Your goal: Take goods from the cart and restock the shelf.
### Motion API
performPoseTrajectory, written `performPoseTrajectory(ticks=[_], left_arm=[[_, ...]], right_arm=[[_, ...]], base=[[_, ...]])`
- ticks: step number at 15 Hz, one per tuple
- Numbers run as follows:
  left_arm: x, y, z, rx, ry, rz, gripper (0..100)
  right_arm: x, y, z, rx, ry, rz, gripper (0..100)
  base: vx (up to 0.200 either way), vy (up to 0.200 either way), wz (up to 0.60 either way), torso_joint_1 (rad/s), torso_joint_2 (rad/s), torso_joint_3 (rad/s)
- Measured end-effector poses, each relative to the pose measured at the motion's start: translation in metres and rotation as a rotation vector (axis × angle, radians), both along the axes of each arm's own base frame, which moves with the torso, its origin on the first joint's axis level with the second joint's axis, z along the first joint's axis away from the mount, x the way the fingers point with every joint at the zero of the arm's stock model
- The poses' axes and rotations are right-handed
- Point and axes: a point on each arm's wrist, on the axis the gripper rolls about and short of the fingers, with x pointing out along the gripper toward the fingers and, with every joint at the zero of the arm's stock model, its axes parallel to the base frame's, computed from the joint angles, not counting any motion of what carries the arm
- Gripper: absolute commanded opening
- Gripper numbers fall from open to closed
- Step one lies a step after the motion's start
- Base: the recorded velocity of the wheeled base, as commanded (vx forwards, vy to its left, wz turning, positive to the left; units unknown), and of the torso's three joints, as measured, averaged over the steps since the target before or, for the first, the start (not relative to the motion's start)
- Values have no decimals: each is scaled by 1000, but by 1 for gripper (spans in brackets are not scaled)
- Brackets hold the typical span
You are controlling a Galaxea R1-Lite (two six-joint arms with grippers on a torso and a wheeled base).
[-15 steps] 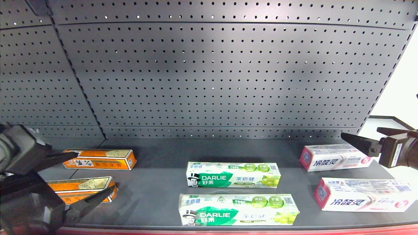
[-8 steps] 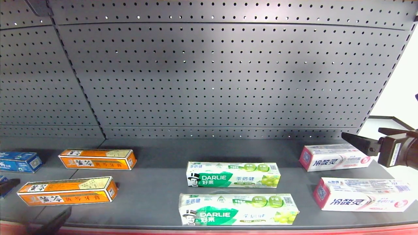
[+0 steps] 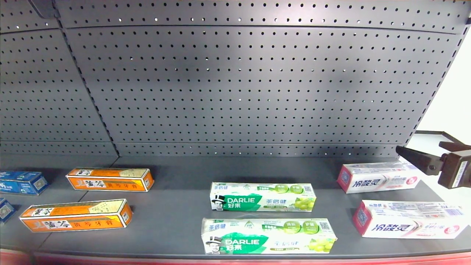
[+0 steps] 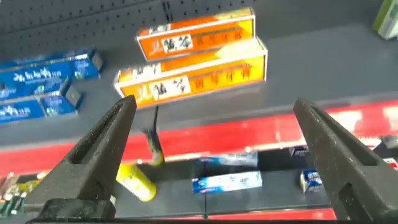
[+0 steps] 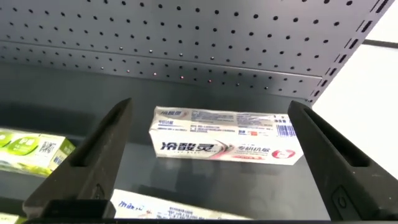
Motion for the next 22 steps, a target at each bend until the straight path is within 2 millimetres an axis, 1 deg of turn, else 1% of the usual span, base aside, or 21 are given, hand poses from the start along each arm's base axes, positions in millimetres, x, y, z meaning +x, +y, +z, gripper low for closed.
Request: performPoseTrajectory(ticks=[1, 3, 5, 7, 8, 11, 12, 13, 14, 16, 18, 20, 21, 22], left_arm=[[-4, 1, -7, 0, 9, 8, 100], [-14, 3, -21, -27, -29, 60, 100], [-19, 4, -32, -42, -46, 118, 100], [-20, 3, -39, -40, -53, 125, 100], [-19, 2, -44, -44, -54, 89, 100], [-17, -4, -52, -68, -60, -183, 100], [-17, -5, -53, -85, -54, -223, 100], [-17, -5, -54, -113, -49, -221, 100], [-17, -4, -54, -170, -49, -171, 100], [-16, -2, -56, -182, -56, -42, 100], [-15, -1, -58, -180, -65, -17, 100], [-15, -1, -59, -179, -62, -14, 100], [-15, -1, -59, -179, -61, -15, 100], [-15, -1, -59, -179, -61, -15, 100]], right_arm=[[-4, -2, -1, 0, -5, -9, 100], [-17, -5, -3, 0, -18, -39, 100], [-27, -8, -10, -2, -16, -52, 100], [-35, -10, -16, -3, -13, -63, 100], [-38, -10, -18, -4, -14, -68, 100], [-43, -11, -19, -3, -24, -71, 100], [-44, -12, -19, -4, -29, -72, 100], [-46, -12, -18, -6, -35, -83, 100], [-49, -14, -18, -8, -44, -119, 100], [-58, -16, -19, -8, -65, -171, 100], [-70, -20, -23, -11, -84, -238, 100], [-80, -27, -26, -27, -98, -397, 100], [-85, -31, -29, -35, -102, -505, 100], [-92, -34, -34, -39, -106, -575, 100]], base=[[0, 0, 0, 0, 0, 0], [0, 0, 0, 0, 0, 0], [0, 0, 0, 0, 0, 0], [0, 0, 0, 0, 0, 0], [0, 0, 0, 0, 0, 0], [0, 0, 0, 0, 0, 0], [0, 0, 0, 0, 0, 0], [0, 0, 0, 0, 0, 0], [0, 0, 0, 0, 0, 0], [0, 0, 0, 0, 0, 0], [0, 0, 0, 0, 0, 0], [0, 0, 0, 0, 0, 0], [0, 0, 0, 0, 0, 0], [0, 0, 0, 0, 0, 0]])
